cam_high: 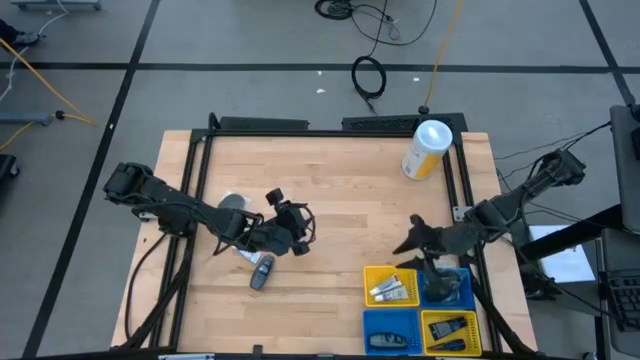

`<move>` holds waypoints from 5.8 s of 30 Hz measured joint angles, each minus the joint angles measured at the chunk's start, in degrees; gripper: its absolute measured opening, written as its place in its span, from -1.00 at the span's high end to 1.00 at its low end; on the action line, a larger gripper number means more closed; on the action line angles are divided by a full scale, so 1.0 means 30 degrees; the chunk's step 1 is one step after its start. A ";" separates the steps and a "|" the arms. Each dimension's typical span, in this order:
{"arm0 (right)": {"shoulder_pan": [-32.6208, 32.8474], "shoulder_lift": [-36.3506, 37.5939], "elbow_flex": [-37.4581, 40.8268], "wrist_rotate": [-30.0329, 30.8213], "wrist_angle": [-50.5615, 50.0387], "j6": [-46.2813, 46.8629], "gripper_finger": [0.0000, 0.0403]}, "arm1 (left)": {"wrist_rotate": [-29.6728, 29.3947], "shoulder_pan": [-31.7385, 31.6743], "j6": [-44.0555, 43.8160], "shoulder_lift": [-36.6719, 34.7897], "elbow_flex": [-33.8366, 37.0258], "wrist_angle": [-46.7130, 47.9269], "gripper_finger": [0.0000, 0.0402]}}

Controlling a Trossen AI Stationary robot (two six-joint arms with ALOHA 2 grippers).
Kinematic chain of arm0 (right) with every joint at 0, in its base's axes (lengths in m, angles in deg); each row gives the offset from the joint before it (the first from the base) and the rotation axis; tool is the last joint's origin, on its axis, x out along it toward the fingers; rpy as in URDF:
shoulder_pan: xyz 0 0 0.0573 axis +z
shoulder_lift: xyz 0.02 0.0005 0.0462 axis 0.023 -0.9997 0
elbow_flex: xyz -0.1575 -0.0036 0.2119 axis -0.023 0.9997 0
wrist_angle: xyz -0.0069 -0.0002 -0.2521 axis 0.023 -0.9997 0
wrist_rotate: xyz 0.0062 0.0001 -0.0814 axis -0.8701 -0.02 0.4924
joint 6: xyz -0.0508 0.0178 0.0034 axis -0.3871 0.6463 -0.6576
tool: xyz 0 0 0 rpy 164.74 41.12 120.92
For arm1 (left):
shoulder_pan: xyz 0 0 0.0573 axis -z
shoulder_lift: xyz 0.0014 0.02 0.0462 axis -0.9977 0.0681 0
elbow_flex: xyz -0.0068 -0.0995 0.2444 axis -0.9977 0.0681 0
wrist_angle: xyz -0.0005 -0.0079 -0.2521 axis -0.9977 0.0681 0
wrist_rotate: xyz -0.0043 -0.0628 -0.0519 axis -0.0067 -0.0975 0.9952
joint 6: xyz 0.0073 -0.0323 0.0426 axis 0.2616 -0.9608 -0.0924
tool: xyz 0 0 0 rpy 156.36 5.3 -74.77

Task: Pick & Place Travel size toiletries
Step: Put the black hairbrush into the top blue bin

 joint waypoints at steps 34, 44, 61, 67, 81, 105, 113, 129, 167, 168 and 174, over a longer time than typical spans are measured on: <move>-0.4602 -0.6775 0.0015 0.3014 0.7819 -0.7013 0.15 | 0.5730 -0.2114 -1.9273 -0.0350 0.0000 2.0259 0.14; -0.4595 -0.6827 0.0015 0.3007 0.7841 -0.7013 0.15 | 0.7794 -0.2900 -1.8746 0.2580 0.0000 2.0938 0.14; -0.4595 -0.6819 0.0015 0.3001 0.7834 -0.7013 0.15 | 1.0025 -0.3305 -1.8678 0.5050 0.0007 2.0999 0.14; -0.4595 -0.6819 0.0015 0.2999 0.7834 -0.7007 0.15 | 1.0736 -0.3302 -1.8769 0.5211 0.0397 2.0506 0.14; -0.4595 -0.6819 0.0015 0.2999 0.7841 -0.7007 0.15 | 1.0591 -0.3429 -1.9699 0.5175 0.2619 2.0127 0.14; -0.4595 -0.6819 0.0015 0.2999 0.7845 -0.7013 0.15 | 1.0677 -0.3444 -1.8329 0.5192 0.2703 1.9129 0.67; -0.4595 -0.6819 0.0015 0.2999 0.7841 -0.7013 0.15 | 1.0757 -0.3444 -1.6863 0.5204 0.2710 1.9212 0.99; -0.4587 -0.6819 0.0015 0.2995 0.7851 -0.7013 0.15 | 1.0021 -0.3256 -1.7113 0.4038 0.1219 2.1533 0.99; -0.4589 -0.6812 0.0015 0.2994 0.7849 -0.7013 0.15 | 0.9701 -0.4966 -1.6855 0.3988 0.4670 1.7645 0.92; -0.4587 -0.6812 0.0015 0.2992 0.7849 -0.7013 0.15 | 0.9715 -0.4966 -1.6807 0.3994 0.4677 1.7645 0.94; -0.4587 -0.6817 0.0015 0.2992 0.7849 -0.7008 0.15 | 0.9858 -0.4966 -1.6497 0.4009 0.4684 1.7729 0.99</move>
